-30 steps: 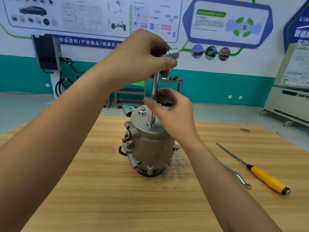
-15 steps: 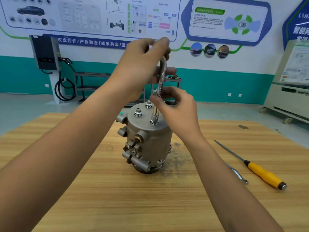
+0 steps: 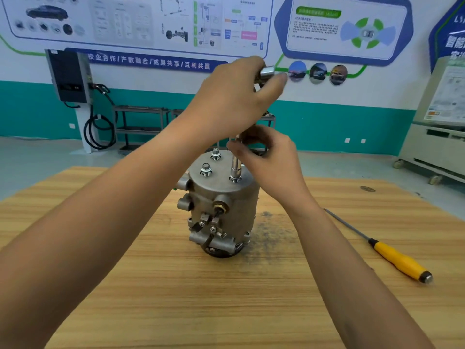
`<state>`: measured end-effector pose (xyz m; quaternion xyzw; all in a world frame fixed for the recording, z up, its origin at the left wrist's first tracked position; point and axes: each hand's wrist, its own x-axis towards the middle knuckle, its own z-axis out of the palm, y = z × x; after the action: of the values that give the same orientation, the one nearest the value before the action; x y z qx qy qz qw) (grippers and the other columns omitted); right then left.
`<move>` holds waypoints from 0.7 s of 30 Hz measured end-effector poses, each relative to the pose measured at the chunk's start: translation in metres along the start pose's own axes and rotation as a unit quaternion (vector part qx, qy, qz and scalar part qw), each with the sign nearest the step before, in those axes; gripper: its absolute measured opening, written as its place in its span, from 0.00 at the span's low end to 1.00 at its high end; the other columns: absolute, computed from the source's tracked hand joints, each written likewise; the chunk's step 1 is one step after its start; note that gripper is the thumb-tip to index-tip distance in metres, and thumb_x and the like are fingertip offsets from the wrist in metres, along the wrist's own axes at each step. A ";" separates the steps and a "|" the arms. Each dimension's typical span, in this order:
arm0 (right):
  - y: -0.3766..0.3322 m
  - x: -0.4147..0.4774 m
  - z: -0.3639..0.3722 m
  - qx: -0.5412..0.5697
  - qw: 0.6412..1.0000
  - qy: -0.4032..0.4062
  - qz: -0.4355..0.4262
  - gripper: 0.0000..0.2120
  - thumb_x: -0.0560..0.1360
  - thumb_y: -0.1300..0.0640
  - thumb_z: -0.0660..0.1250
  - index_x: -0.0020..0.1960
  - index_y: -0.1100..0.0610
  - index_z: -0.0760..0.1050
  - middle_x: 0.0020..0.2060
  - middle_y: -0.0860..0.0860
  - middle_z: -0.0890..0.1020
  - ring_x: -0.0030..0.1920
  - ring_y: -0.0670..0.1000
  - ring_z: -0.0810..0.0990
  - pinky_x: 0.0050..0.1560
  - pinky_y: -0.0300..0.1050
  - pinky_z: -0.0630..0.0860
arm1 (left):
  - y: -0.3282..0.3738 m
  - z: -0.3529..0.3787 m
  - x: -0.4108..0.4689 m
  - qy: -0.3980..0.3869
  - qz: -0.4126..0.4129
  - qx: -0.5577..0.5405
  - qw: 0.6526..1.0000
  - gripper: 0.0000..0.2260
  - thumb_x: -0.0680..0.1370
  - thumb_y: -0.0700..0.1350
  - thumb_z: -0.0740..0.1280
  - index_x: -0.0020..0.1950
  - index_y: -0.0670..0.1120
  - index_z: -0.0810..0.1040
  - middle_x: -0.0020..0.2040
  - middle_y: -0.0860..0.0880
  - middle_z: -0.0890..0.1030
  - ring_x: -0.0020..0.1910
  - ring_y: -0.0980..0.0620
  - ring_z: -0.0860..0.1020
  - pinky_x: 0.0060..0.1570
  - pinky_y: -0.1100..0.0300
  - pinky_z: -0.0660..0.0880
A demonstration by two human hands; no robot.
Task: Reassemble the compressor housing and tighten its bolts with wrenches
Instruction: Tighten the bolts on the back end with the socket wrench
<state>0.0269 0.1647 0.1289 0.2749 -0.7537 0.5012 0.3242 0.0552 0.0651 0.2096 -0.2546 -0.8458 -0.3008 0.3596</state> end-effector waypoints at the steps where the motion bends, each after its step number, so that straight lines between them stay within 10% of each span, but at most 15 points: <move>1: 0.001 0.000 0.000 0.011 1.000 -0.015 0.013 0.04 0.74 0.58 0.69 0.46 0.50 0.76 0.39 0.37 0.80 0.41 0.33 0.77 0.48 0.32 0.72 | -0.001 0.001 0.002 0.007 -0.019 -0.050 0.999 0.13 0.79 0.51 0.58 0.39 0.45 0.69 0.36 0.46 0.75 0.41 0.48 0.80 0.43 0.52 0.74; 8: 0.004 0.001 -0.008 0.031 0.997 -0.060 0.031 0.08 0.75 0.63 0.66 0.47 0.51 0.77 0.40 0.42 0.82 0.46 0.40 0.81 0.54 0.35 0.75 | -0.009 0.010 0.006 -0.066 -0.122 -0.403 0.905 0.08 0.70 0.47 0.61 0.46 0.50 0.77 0.45 0.53 0.82 0.48 0.56 0.82 0.57 0.51 0.73; 15: 0.002 0.000 -0.005 -0.091 0.993 0.075 -0.003 0.08 0.67 0.55 0.75 0.37 0.51 0.76 0.29 0.38 0.77 0.32 0.38 0.76 0.37 0.30 0.70 | -0.019 0.025 -0.002 0.101 -0.058 -0.418 0.901 0.10 0.81 0.47 0.59 0.42 0.46 0.73 0.33 0.50 0.77 0.32 0.53 0.82 0.33 0.57 0.77; 21: -0.003 -0.007 -0.012 -0.046 0.996 -0.071 0.040 0.07 0.77 0.58 0.65 0.51 0.55 0.81 0.43 0.44 0.82 0.51 0.44 0.79 0.58 0.47 0.72 | -0.014 0.023 0.009 -0.024 -0.203 -0.540 0.816 0.13 0.82 0.51 0.56 0.46 0.46 0.74 0.22 0.53 0.74 0.24 0.55 0.77 0.30 0.64 0.76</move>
<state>0.0360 0.1752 0.1285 0.2641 -0.8074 0.4578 0.2621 0.0300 0.0737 0.1993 -0.2375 -0.5885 -0.7692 0.0748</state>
